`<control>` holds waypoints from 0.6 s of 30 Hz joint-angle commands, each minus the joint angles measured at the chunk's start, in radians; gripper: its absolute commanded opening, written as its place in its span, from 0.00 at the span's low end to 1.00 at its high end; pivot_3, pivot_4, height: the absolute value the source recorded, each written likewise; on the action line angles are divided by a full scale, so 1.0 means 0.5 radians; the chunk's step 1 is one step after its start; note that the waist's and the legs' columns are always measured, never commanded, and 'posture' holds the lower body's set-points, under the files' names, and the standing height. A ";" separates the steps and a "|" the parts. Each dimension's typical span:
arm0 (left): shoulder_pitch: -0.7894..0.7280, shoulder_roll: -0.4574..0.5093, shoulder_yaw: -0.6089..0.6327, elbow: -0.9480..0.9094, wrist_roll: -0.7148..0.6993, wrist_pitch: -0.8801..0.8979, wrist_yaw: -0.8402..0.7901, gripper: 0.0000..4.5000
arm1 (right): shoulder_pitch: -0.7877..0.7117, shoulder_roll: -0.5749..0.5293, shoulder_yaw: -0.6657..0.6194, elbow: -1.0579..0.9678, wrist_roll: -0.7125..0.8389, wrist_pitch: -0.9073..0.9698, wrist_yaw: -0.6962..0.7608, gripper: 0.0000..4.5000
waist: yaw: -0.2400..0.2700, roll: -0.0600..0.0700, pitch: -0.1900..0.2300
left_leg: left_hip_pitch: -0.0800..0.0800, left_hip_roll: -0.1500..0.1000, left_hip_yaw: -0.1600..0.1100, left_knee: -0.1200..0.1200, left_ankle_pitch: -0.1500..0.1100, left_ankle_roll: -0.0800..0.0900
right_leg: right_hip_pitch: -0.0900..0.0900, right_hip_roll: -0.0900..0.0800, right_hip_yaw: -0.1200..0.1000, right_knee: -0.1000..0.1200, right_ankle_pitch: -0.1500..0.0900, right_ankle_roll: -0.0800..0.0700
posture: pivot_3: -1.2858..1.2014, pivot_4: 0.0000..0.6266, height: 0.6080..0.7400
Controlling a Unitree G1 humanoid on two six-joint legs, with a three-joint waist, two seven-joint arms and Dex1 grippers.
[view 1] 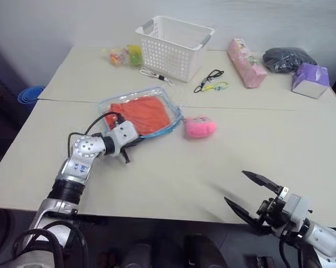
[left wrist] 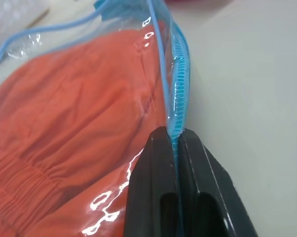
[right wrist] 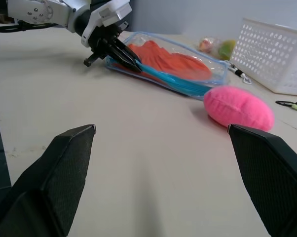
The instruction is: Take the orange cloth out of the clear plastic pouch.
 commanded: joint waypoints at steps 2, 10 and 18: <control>-0.005 -0.202 -0.268 -0.057 0.012 -0.283 -0.235 0.02 | 0.231 -0.051 -0.183 -0.148 0.123 0.008 0.029 1.00 | 0.005 0.000 0.000 | -0.001 0.000 0.001 0.000 -0.001 0.002 | 0.000 0.000 0.000 0.001 0.000 0.000 | 0.52 0.24 1.00; 0.098 -0.454 -0.398 -0.274 0.127 -0.004 -0.056 0.02 | 0.549 -0.087 -0.403 -0.210 0.208 0.033 0.073 1.00 | -0.014 -0.001 0.000 | 0.004 0.000 0.010 -0.001 -0.004 0.009 | 0.004 0.002 0.011 -0.003 0.001 0.002 | 0.52 0.24 1.00; 0.204 -0.514 -0.408 -0.525 0.153 0.311 0.061 0.12 | 0.506 -0.101 -0.473 -0.252 0.294 0.117 0.042 1.00 | -0.007 0.001 0.000 | 0.007 0.001 0.010 0.001 -0.007 0.014 | 0.003 0.002 0.013 0.001 0.001 0.002 | 0.52 0.24 1.00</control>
